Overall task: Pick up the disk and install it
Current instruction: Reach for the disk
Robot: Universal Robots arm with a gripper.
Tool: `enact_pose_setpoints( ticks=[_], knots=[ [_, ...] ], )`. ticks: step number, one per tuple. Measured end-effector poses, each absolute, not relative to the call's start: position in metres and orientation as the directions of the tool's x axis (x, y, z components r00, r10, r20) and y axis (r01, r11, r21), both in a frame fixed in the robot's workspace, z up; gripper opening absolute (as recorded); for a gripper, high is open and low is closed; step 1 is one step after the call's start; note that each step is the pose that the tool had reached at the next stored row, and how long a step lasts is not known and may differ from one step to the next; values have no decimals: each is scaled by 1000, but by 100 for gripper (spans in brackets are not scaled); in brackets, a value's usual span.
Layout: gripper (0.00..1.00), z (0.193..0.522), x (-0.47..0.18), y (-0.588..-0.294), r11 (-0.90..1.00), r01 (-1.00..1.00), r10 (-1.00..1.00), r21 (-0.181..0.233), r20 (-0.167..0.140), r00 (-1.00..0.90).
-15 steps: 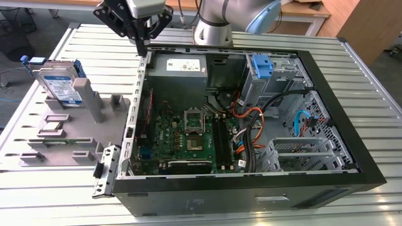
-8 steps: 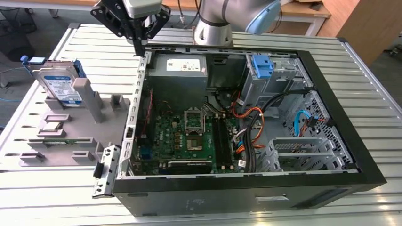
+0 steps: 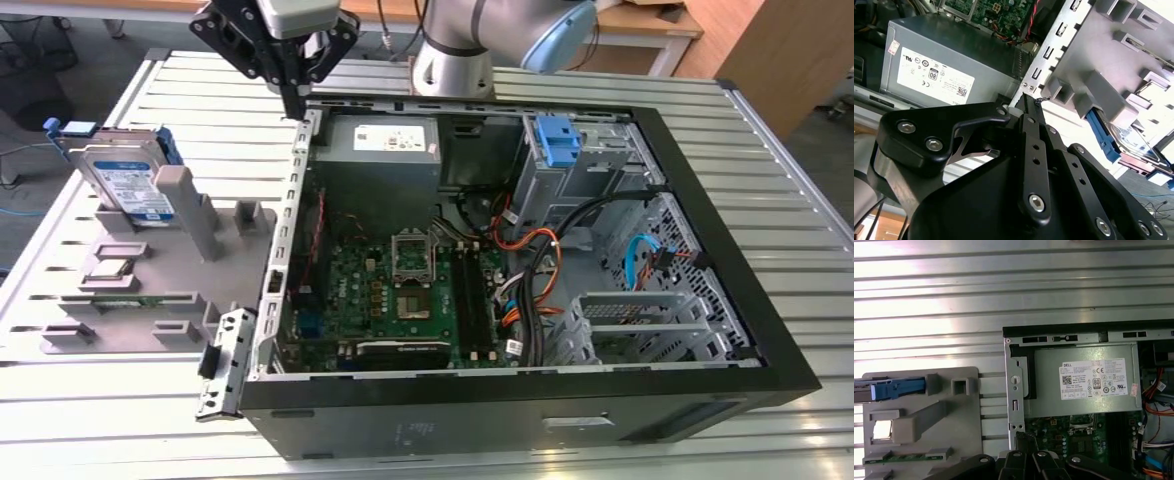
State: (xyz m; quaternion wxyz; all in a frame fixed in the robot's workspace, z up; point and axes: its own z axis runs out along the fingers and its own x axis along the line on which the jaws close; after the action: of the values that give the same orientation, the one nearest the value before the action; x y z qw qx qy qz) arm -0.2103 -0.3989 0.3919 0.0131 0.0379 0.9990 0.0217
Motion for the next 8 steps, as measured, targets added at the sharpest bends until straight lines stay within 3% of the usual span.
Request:
enact_pose_setpoints(
  ticks=[8],
  knots=[
    [11,392,-216,-399,996,75,76,44,-25,-997]
  ],
)
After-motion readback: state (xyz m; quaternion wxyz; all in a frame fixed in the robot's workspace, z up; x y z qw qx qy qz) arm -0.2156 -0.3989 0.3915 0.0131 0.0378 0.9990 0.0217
